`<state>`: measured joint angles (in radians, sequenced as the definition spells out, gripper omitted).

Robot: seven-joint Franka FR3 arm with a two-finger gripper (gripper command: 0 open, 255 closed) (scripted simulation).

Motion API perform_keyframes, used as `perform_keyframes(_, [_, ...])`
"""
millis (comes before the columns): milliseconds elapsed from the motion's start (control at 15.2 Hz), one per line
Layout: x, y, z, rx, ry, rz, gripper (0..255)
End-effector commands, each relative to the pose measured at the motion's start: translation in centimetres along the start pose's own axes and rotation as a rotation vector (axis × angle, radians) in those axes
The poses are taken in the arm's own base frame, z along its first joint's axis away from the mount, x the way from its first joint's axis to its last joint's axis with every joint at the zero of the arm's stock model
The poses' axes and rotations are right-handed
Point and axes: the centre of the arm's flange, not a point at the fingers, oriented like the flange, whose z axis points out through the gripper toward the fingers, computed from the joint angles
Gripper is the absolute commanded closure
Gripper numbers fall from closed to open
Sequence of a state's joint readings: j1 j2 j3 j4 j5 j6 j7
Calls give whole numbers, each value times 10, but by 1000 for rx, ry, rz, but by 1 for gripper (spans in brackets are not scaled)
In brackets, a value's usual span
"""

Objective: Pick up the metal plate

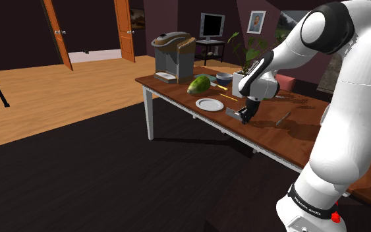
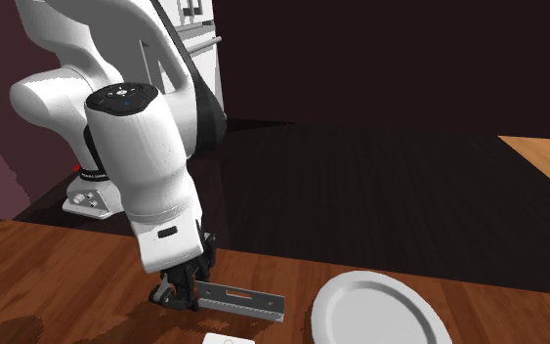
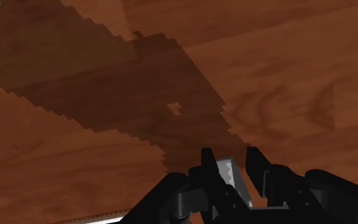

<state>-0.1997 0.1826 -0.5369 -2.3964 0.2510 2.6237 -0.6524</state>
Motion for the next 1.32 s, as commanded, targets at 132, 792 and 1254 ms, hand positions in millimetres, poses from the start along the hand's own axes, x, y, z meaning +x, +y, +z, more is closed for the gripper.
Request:
perform_keyframes(132, [-1,3,2,-9,1,6,255])
perform_keyframes(792, [1,4,-35,-9,1,7,255])
perform_keyframes(1254, [4,5,-71,-9,1,7,255])
